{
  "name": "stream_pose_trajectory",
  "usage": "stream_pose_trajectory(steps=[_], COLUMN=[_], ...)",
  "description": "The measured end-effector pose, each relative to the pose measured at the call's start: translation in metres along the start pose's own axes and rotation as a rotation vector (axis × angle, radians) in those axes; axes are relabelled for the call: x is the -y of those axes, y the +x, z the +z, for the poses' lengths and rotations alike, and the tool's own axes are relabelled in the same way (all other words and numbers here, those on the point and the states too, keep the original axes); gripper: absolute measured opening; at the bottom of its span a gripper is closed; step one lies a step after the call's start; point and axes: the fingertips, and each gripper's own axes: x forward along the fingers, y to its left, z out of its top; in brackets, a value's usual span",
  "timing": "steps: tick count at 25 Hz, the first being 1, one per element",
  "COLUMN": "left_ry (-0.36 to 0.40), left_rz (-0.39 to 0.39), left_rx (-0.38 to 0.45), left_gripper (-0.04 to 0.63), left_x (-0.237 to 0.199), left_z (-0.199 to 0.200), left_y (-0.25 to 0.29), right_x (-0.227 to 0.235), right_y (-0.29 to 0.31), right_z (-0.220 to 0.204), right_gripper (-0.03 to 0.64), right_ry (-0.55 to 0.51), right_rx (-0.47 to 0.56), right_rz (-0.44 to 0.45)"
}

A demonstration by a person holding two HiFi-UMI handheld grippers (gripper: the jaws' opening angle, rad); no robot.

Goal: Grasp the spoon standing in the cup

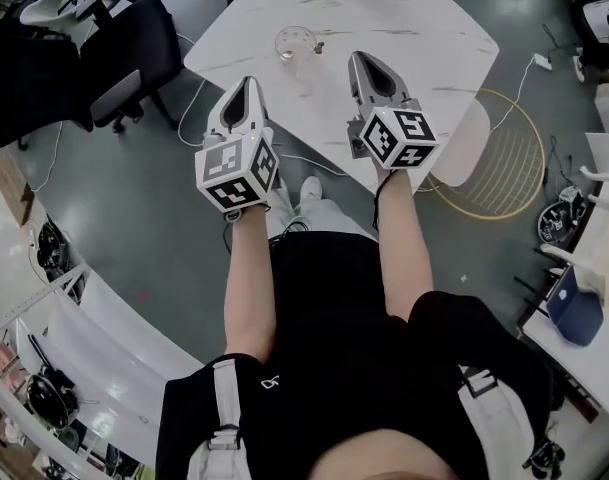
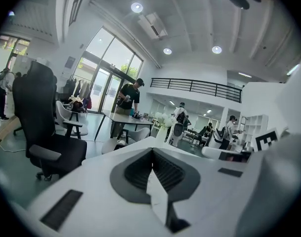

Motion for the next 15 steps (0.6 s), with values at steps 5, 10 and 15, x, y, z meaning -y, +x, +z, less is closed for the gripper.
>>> stream_pose_trajectory(steps=[5, 10, 15], left_ry=[-0.012, -0.027, -0.018], left_rz=[-0.037, -0.07, -0.088], left_rx=[-0.048, -0.076, -0.138], left_gripper=[0.015, 0.015, 0.015], left_x=[-0.005, 0.001, 0.002], left_z=[-0.014, -0.014, -0.033], left_y=[0.033, 0.064, 0.082], right_x=[0.013, 0.033, 0.048], right_y=[0.015, 0.023, 0.032], right_z=[-0.014, -0.017, -0.026], right_gripper=[0.006, 0.006, 0.006], right_ry=[-0.007, -0.027, 0.0], right_rx=[-0.031, -0.047, -0.064], right_rz=[-0.043, -0.091, -0.128])
